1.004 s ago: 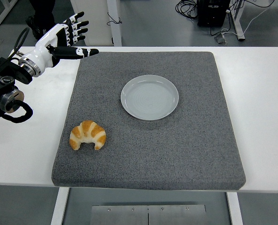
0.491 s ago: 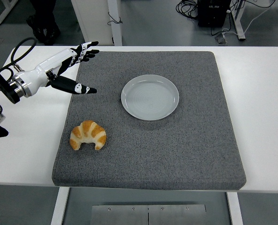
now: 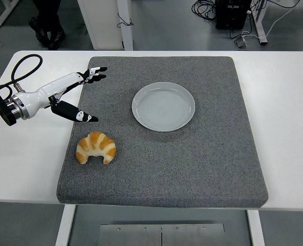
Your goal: Place the bread on the plate
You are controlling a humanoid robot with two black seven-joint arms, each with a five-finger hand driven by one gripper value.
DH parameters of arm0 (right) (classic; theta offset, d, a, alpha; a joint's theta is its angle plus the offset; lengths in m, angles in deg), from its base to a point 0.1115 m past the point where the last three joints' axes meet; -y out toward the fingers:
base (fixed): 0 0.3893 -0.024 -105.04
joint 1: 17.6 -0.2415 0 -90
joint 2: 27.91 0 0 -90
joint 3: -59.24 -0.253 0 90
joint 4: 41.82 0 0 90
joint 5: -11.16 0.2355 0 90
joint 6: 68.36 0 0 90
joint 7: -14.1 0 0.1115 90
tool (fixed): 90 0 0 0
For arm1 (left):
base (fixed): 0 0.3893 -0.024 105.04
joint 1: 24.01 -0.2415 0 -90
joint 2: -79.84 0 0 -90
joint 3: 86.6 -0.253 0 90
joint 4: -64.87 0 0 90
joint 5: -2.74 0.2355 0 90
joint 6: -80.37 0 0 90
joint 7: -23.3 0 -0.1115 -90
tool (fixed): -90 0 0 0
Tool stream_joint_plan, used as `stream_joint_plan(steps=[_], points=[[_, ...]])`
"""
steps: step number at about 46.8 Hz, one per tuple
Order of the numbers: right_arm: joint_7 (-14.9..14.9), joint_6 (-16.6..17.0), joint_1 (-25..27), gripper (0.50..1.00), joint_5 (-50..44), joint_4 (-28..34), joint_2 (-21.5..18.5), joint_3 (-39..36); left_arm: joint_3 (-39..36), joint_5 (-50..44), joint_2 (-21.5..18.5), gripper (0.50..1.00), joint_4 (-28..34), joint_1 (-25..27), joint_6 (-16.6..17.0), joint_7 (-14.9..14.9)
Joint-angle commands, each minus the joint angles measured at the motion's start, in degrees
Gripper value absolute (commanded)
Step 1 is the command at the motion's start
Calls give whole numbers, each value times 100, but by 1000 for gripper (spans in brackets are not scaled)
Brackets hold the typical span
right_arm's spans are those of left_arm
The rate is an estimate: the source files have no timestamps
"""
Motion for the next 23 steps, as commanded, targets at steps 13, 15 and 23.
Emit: stream_joint_plan(steps=[13, 15, 23], points=[[-9, 0, -1, 1000, 0, 0, 0, 0, -282, 781, -199, 975, 224, -18, -36, -3], [-1, 0, -1, 1000, 0, 0, 0, 0, -318, 781, -208, 975, 251, -18, -36, -3], [-1, 0, -1, 1000, 0, 0, 0, 8, -458, 983, -278, 975, 268, -27, -36, 6]])
